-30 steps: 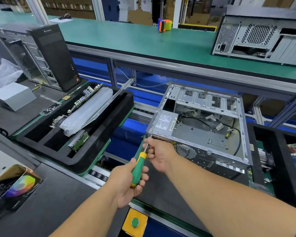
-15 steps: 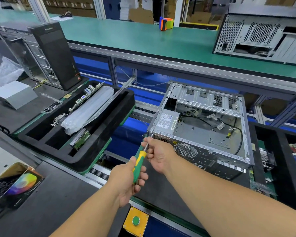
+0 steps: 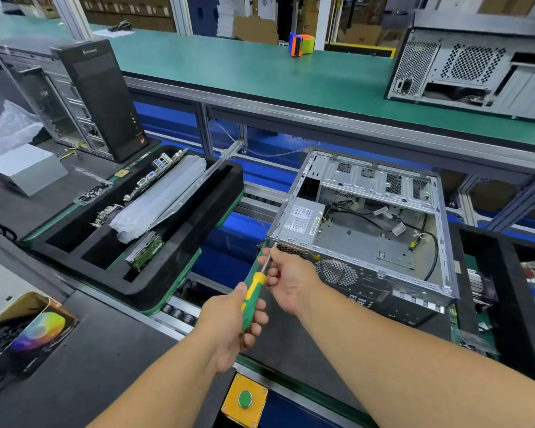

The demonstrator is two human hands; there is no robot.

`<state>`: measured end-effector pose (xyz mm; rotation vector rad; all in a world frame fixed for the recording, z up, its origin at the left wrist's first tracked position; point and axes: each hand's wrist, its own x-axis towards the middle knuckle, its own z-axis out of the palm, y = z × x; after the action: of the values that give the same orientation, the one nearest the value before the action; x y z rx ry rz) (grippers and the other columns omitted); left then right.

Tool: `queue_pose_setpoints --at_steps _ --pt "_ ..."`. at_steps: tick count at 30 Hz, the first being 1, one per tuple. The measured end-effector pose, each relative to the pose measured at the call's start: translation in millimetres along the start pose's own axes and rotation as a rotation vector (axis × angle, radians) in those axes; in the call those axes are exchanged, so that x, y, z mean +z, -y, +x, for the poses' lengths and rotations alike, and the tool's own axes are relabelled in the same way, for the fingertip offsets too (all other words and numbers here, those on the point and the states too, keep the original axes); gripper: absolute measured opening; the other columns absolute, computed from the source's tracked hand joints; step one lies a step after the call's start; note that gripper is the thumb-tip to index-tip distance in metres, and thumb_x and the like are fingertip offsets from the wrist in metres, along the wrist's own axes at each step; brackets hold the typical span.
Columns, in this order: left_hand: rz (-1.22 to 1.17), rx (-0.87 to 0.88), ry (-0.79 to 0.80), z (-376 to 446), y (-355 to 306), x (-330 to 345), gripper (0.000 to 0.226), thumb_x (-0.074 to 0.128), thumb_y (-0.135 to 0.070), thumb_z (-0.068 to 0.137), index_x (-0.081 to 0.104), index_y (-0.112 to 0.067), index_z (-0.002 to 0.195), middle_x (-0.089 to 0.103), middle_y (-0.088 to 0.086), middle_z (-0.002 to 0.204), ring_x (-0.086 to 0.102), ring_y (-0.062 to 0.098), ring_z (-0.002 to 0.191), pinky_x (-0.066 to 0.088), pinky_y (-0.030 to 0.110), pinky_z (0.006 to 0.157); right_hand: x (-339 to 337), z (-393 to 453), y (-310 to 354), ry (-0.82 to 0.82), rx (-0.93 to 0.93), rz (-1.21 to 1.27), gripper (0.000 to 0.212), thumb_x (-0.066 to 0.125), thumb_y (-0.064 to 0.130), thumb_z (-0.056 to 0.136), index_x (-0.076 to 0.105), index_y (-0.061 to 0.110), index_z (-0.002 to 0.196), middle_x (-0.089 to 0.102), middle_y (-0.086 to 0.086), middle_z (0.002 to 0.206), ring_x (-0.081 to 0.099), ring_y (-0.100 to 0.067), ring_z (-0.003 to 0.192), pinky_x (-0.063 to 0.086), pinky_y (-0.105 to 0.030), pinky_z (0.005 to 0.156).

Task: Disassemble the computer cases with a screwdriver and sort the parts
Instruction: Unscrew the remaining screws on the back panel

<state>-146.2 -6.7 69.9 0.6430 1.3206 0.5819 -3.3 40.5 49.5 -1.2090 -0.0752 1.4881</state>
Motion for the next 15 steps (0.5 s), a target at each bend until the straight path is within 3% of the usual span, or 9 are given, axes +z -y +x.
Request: queue_pose_setpoints --at_steps 3,7,12,15 --pt "0.01 0.057 -0.019 -0.9 0.2 2.5 0.05 0.061 -0.056 0.099 0.073 -0.008 0.105 0.067 0.009 0.072 0.054 0.015 0.053 0.041 0.026 0.043 5.1 0.0 -0.6 -0.082 -0.036 -0.001 0.009 0.07 0.009 0.095 0.07 0.0 0.094 0.068 -0.008 0.065 0.036 -0.006 0.042 0.032 -0.019 0.042" --pt "0.15 0.204 -0.095 3.4 5.3 0.6 0.031 0.079 -0.03 0.09 0.065 -0.008 0.106 0.063 0.005 0.069 0.054 0.012 0.054 0.044 0.025 0.045 9.2 2.2 -2.2 -0.121 -0.019 0.015 0.014 0.079 0.011 0.089 0.071 0.002 0.096 0.062 -0.005 0.064 0.039 -0.006 0.037 0.032 -0.021 0.041" --pt "0.085 0.105 -0.081 0.7 -1.5 0.5 0.042 0.057 -0.045 0.104 0.069 -0.005 0.103 0.073 0.009 0.073 0.056 0.014 0.054 0.04 0.025 0.044 5.0 1.2 -0.4 -0.043 0.017 -0.019 0.018 0.064 0.017 0.099 0.073 0.002 0.103 0.072 -0.006 0.072 0.036 -0.007 0.051 0.032 -0.02 0.045" --pt "0.075 0.037 -0.043 -0.7 -1.5 2.8 0.055 0.046 -0.053 0.106 0.073 -0.004 0.104 0.073 0.01 0.074 0.055 0.014 0.052 0.039 0.025 0.043 5.6 2.1 -0.7 -0.082 -0.029 -0.062 0.016 0.066 0.013 0.097 0.072 -0.001 0.104 0.07 -0.006 0.068 0.037 -0.005 0.044 0.033 -0.02 0.045"
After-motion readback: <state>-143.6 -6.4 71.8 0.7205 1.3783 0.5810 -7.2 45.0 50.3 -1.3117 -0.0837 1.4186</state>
